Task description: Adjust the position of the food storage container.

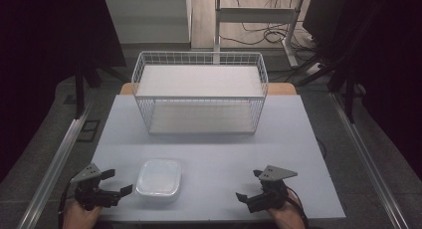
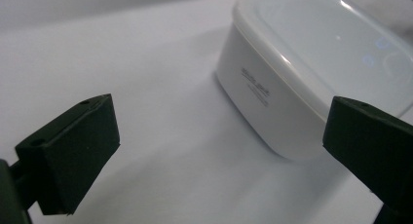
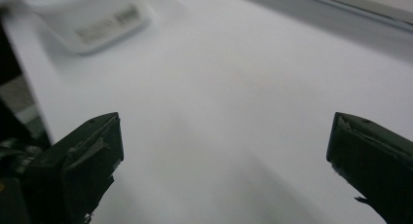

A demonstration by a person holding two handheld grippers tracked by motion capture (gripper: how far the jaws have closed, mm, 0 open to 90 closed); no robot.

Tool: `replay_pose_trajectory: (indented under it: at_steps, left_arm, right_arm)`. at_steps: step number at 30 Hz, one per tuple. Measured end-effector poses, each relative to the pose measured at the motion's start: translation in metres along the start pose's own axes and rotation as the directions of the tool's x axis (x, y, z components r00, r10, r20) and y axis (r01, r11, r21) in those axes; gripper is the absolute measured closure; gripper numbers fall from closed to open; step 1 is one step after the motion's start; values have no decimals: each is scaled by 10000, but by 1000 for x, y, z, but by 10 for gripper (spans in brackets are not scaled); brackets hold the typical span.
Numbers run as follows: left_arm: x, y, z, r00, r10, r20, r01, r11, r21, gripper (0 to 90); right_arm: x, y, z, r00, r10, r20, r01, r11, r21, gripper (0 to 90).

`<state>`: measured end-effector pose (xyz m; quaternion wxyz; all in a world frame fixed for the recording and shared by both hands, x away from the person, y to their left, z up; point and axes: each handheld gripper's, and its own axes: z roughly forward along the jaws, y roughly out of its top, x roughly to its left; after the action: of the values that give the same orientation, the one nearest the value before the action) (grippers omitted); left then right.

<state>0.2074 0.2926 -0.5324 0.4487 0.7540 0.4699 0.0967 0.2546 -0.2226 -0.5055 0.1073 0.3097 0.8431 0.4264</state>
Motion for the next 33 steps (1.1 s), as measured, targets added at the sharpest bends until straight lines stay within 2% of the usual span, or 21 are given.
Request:
replay_pose_trajectory:
  at_steps: [2,4,6,8,11,17,23,24,26,29,32,33]
  left_arm:
    - [-1,0,3,9999,104,-94,-102,9998,176,0]
    - [0,-1,3,9997,139,-225,-137,9999,72,1]
    - [1,-1,1,9980,362,-510,-367,9993,-84,5]
    - [3,-1,-1,9967,425,-685,-439,9989,-189,7]
    - [4,-2,-3,9967,422,-698,-439,9988,-234,9]
    - [4,-3,-1,9929,562,-1047,-545,9983,187,7]
    - [7,-4,-3,9875,688,-1416,-637,9972,399,3]
    - [7,-4,-3,9875,688,-1416,-637,9972,399,4]
    - [9,-4,-4,9916,519,-1186,-478,9982,373,13]
    - [8,-4,-4,9928,518,-1080,-473,9979,435,64]
    - [4,-2,-3,9986,473,-247,-458,9973,582,194]
    - [4,-1,-2,9991,411,-114,-403,9974,601,235]
  right_arm:
    - [-6,-1,2,9994,41,335,-47,9998,182,8]
    - [-9,-2,5,9993,55,367,-69,9992,388,14]
    - [-9,-3,5,9990,-10,445,-11,9990,454,21]
    - [-9,-1,4,9986,-34,523,14,9993,374,23]
    - [-9,0,1,9973,18,730,-25,10000,95,23]
    - [-11,1,-1,9963,249,822,-239,9996,-133,18]
    - [-5,4,0,9942,-175,1063,188,9998,-114,12]
    - [-5,4,0,9942,-175,1063,188,9998,-114,12]
    - [-4,5,0,9921,-411,1182,439,9988,-217,12]
    - [-5,6,0,9933,-319,1115,357,9988,-323,12]
    - [-6,7,0,9962,-1,871,37,9991,-417,15]
    - [-6,7,0,9967,78,803,-45,9992,-409,21]
